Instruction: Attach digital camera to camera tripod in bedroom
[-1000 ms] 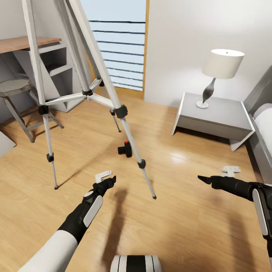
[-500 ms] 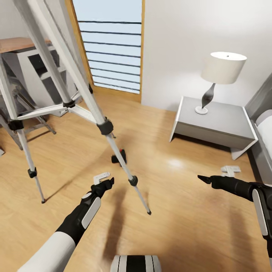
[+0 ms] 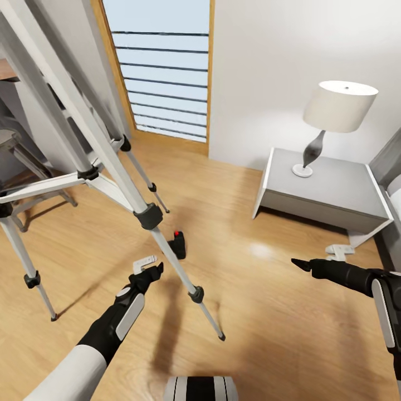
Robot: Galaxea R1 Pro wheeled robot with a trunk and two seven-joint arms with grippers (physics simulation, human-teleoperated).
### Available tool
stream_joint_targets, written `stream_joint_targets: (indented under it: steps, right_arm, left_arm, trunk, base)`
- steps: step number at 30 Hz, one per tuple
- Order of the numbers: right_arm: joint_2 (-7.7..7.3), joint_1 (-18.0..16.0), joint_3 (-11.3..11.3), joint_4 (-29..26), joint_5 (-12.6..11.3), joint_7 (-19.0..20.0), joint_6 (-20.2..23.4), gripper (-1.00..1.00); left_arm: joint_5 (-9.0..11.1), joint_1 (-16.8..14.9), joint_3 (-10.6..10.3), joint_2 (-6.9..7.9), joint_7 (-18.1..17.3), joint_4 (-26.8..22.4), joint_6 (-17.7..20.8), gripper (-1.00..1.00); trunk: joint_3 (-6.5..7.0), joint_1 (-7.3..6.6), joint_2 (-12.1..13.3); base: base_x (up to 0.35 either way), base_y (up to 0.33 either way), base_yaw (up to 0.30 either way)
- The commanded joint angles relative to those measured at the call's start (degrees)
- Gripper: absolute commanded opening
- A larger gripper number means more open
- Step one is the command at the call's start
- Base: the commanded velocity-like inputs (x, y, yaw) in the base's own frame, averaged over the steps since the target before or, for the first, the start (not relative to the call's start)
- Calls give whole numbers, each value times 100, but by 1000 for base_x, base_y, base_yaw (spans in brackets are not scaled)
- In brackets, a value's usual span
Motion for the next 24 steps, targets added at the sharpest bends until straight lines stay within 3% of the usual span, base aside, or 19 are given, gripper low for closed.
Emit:
stream_joint_targets:
  steps: [1,10,17,24]
  right_arm:
    - [0,-4,-5,-4,14,29,32,100]
    - [-2,-4,-9,-4,14,26,30,100]
    - [-7,-4,-11,-4,14,29,8,100]
    - [-8,-9,-16,-4,14,29,-1,100]
  left_arm:
    - [42,9,-14,8,46,-11,-40,100]
    - [68,41,80,16,26,-10,-209,100]
    - [76,37,251,-25,12,-14,-187,100]
    - [68,34,288,-49,21,-17,-156,100]
  trunk:
    - [-4,0,-2]
    - [-4,0,-2]
    - [-4,0,-2]
    - [-4,0,-2]
  base:
    - [64,19,0]
    - [32,9,0]
    - [8,2,0]
    - [3,1,0]
